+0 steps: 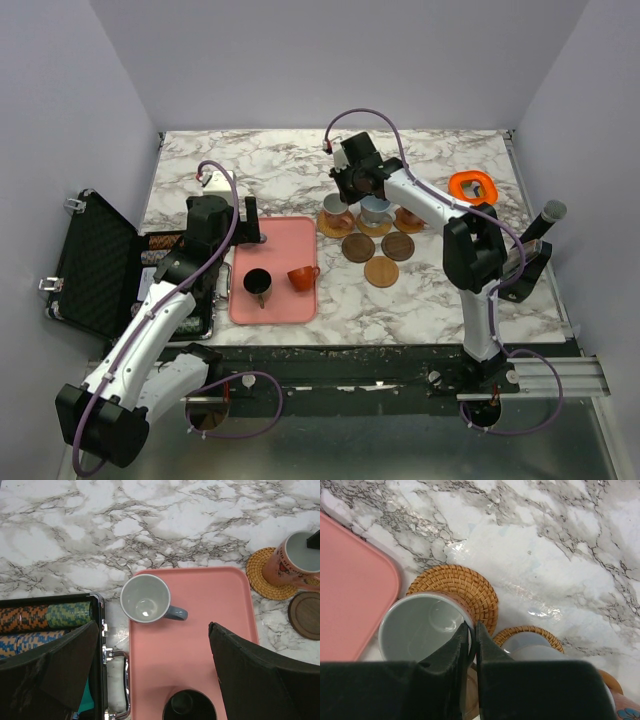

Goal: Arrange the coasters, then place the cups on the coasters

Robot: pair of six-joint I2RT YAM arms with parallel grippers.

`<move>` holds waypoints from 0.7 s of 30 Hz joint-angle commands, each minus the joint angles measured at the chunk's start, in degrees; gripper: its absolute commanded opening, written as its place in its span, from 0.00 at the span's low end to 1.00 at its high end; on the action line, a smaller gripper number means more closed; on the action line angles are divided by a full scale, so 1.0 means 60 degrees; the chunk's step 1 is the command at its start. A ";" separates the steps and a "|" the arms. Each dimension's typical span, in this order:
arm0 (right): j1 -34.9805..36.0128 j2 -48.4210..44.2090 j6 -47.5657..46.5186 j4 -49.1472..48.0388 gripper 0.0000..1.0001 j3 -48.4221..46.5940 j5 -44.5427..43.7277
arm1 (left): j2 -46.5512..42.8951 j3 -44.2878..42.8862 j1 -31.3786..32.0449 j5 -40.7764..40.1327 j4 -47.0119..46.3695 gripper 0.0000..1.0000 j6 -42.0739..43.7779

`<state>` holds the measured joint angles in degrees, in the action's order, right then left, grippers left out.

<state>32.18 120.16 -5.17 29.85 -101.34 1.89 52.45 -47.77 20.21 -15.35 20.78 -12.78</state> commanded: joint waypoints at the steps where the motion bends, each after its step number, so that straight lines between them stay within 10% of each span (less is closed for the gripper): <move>1: -0.0061 0.0262 -0.0164 0.0094 0.17 -0.0366 -0.0271 | 0.0063 0.0007 -0.0072 0.0244 0.0097 0.99 0.0137; 21: -0.0061 -0.0279 -0.0369 0.0065 0.46 -0.0585 0.0065 | 0.0414 -0.0080 -0.0437 0.0200 0.0229 0.99 -0.0112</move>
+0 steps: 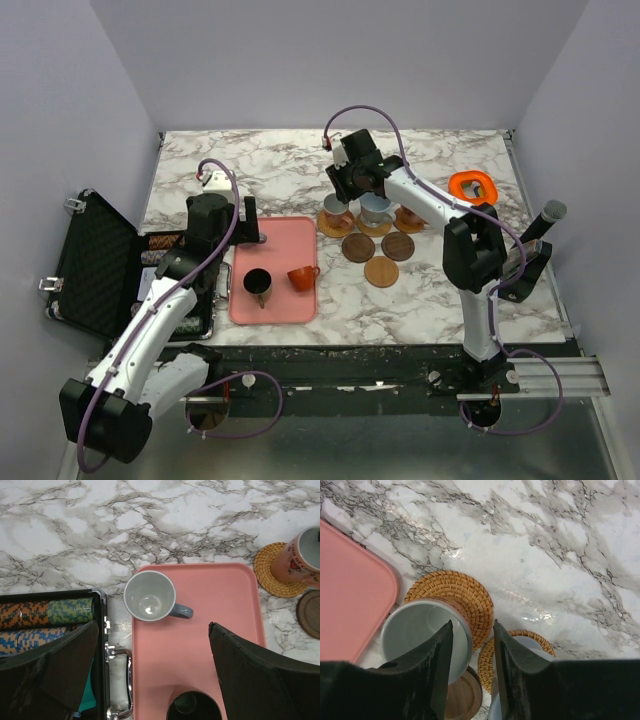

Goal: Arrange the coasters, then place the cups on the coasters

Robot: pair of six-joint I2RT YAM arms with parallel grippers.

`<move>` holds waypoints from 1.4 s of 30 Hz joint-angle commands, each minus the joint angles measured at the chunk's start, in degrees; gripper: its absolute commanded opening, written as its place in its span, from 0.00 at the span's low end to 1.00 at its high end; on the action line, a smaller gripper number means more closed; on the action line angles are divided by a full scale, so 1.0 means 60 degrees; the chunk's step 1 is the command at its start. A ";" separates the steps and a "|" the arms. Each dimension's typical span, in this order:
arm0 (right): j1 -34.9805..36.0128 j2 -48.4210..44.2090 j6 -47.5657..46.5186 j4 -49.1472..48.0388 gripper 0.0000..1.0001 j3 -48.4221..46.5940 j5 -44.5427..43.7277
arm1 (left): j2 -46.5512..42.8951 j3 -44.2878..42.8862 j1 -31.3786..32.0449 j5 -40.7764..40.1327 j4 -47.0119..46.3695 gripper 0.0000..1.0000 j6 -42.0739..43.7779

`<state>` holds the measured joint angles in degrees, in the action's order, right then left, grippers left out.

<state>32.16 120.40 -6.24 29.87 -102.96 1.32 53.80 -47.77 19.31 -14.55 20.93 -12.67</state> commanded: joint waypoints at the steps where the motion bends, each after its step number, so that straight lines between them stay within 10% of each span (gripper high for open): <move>1: -0.0058 -0.0378 -0.0205 0.0047 0.48 -0.0331 0.0233 | 0.0275 -0.0110 -0.0405 0.0138 0.0203 0.99 -0.0159; 13: 0.0030 -0.2660 0.0233 -0.0201 0.66 0.0282 0.0732 | 0.3072 -0.1368 -0.2954 0.2878 0.0422 0.97 -0.0819; 25: 0.0103 -0.5944 0.1011 -0.1081 0.66 0.3710 0.0761 | 0.4670 -0.1765 -0.3057 0.2615 0.0701 0.68 -0.0555; 42: 0.0191 -0.6707 0.1684 -0.1243 0.63 0.5016 0.0805 | 0.5784 -0.2307 -0.2984 0.3040 0.0789 0.22 -0.0599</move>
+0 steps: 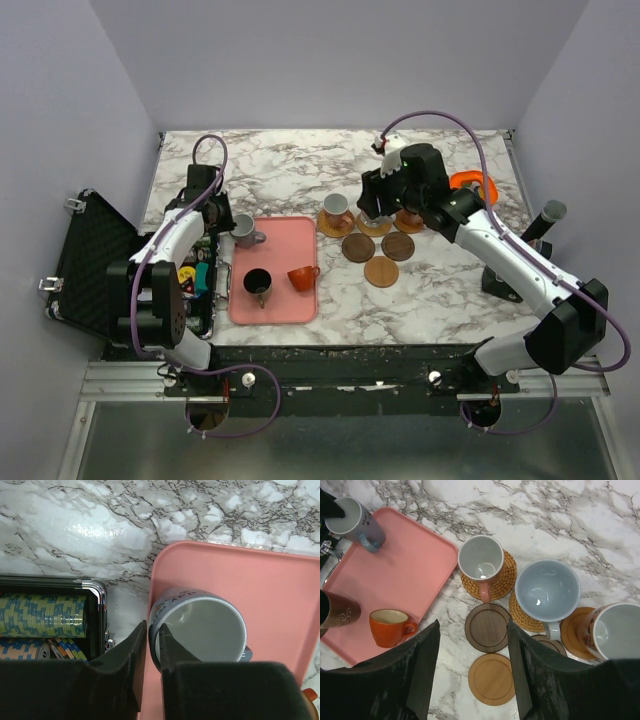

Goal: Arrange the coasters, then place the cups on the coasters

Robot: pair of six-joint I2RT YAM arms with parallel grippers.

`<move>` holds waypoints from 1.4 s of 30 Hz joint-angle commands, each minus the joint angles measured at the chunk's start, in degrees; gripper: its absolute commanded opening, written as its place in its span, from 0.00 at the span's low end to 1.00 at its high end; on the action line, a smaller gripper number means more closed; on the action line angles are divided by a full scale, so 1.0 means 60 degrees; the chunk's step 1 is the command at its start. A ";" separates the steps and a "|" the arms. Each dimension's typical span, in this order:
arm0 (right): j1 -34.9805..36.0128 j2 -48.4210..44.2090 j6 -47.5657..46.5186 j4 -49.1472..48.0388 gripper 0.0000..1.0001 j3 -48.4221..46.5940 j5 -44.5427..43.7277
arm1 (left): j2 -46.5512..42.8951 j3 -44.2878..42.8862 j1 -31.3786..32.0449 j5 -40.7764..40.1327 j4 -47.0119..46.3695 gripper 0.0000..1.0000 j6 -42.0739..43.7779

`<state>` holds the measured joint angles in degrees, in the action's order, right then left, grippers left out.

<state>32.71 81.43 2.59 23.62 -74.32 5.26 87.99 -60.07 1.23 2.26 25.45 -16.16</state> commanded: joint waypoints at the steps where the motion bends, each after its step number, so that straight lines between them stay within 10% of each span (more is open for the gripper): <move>1: 0.0115 -0.0197 0.0227 -0.0201 0.63 0.0258 0.0149 | 0.0058 -0.0256 0.0043 0.0238 0.0050 0.19 -0.0016; 5: 0.0159 -0.0256 0.0271 -0.0113 0.63 0.0259 0.0018 | 0.0028 -0.0271 0.0116 0.0238 0.0079 0.00 0.0028; 14: 0.0188 -0.0724 0.0637 0.0618 0.63 -0.0180 -0.0817 | -0.1581 -0.0445 0.0862 -0.0302 -0.0199 0.00 0.0057; 26: 0.0188 -0.1179 0.2129 0.2639 0.61 -0.1440 -0.1754 | -0.0662 -0.4533 0.4654 -0.1037 0.1089 0.00 0.0130; 42: 0.2209 -0.0286 0.3626 0.2702 0.56 -0.0841 -0.4128 | -0.0251 -0.2366 0.6854 -0.0085 -0.0140 0.00 -0.0426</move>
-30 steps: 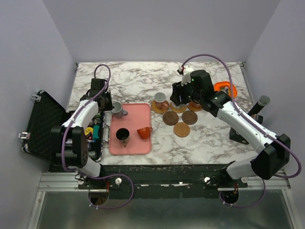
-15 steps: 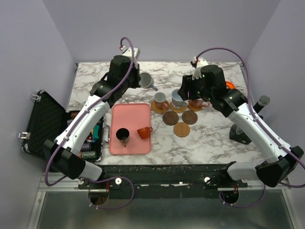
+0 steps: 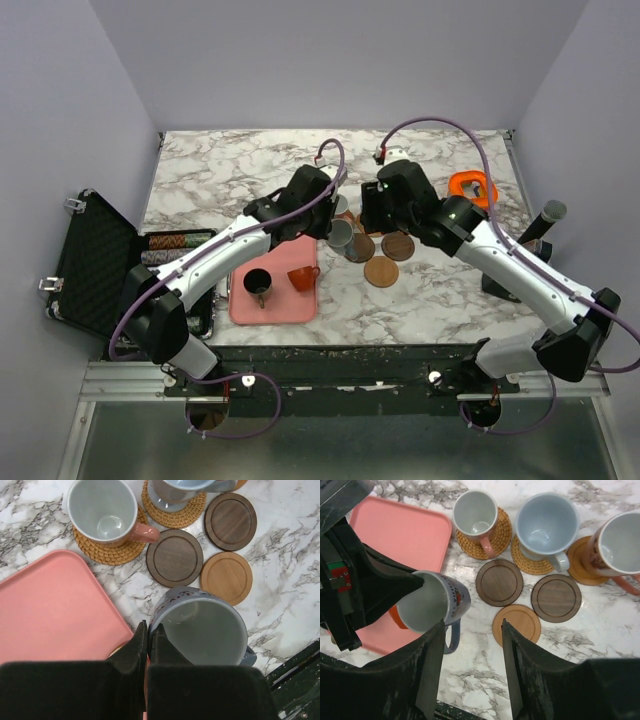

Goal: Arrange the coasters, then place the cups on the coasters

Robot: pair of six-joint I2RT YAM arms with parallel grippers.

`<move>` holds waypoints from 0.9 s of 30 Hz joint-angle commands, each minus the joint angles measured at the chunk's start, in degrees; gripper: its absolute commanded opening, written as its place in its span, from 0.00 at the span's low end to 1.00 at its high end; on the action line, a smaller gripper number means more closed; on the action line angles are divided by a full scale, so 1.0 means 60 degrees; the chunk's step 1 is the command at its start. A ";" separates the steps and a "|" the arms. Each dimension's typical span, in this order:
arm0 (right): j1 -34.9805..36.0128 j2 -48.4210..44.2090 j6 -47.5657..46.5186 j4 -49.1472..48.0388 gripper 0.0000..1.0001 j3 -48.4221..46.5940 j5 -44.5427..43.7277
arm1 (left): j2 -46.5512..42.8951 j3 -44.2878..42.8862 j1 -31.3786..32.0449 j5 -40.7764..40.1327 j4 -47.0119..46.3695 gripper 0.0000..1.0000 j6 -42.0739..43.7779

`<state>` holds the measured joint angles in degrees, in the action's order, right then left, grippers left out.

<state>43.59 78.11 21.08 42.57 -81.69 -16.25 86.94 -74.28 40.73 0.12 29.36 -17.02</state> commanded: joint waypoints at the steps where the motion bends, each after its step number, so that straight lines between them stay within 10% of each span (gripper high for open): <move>1: 0.0497 0.0341 0.0602 -0.0604 0.55 0.0460 -0.0529 | -0.0032 0.0002 0.0301 0.0316 -0.0807 0.00 -0.0328; 27: 0.1084 0.1719 0.0852 -0.0884 0.20 0.1164 -0.2081 | -0.0119 0.0383 0.0507 0.0697 -0.1320 0.00 -0.0621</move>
<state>49.56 87.09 26.13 37.34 -76.20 -25.30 87.02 -72.05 43.20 2.20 25.39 -20.58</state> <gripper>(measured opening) 0.249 0.021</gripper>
